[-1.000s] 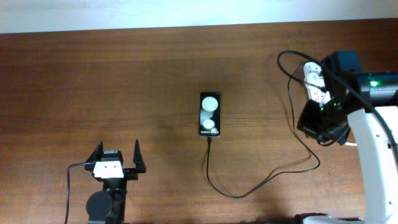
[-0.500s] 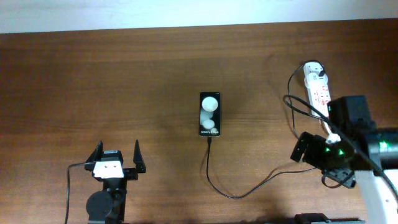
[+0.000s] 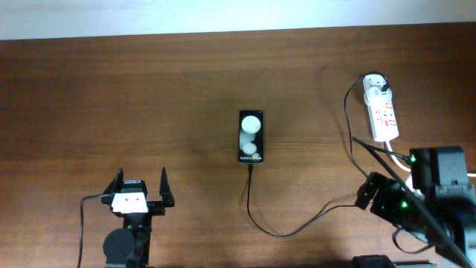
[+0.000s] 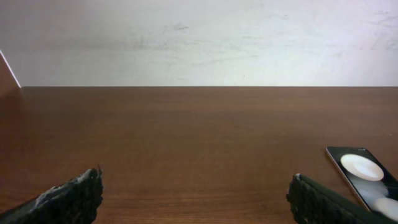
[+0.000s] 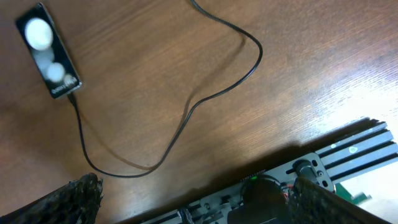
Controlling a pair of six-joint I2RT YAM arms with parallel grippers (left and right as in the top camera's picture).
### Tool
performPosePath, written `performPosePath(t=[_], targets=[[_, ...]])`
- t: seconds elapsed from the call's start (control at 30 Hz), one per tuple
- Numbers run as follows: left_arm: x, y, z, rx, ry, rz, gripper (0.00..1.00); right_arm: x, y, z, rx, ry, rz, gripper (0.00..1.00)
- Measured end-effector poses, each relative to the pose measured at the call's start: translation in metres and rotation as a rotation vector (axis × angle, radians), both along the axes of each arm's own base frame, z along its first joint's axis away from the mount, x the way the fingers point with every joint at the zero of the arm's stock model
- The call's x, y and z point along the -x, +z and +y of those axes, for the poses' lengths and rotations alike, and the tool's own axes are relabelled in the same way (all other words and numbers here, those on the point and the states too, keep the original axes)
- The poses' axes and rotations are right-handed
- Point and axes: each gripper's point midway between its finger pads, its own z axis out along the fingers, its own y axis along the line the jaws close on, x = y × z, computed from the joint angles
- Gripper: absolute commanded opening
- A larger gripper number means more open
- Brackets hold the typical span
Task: Plug charger to phone and switch on socket
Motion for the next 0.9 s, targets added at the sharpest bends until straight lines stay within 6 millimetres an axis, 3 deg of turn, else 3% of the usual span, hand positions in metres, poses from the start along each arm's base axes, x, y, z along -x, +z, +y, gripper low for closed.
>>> performPosePath(t=[0.07, 0.17, 0.4, 0.6, 0.7, 0.83, 0.9], targets=[[0.0, 0.0, 0.0, 0.0, 0.0, 0.0, 0.99, 0.002, 0.009, -0.002, 0.01, -0.001, -0.086, 0.98], [0.0, 0.0, 0.0, 0.0, 0.0, 0.0, 0.99, -0.02, 0.017, 0.006, 0.017, 0.066, -0.314, 0.99], [0.0, 0.0, 0.0, 0.0, 0.0, 0.0, 0.99, -0.055, -0.008, 0.019, 0.019, 0.156, -0.704, 0.99], [0.0, 0.0, 0.0, 0.0, 0.0, 0.0, 0.99, -0.077, -0.002, 0.023, 0.022, 0.167, -1.052, 0.99], [0.0, 0.0, 0.0, 0.0, 0.0, 0.0, 0.99, -0.084, -0.007, 0.018, 0.042, 0.147, -1.158, 0.99], [0.0, 0.0, 0.0, 0.0, 0.0, 0.0, 0.99, -0.09, -0.031, 0.003, 0.085, 0.091, -1.173, 0.99], [0.0, 0.0, 0.0, 0.0, 0.0, 0.0, 0.99, -0.093, -0.033, 0.002, 0.088, 0.085, -1.193, 0.99]])
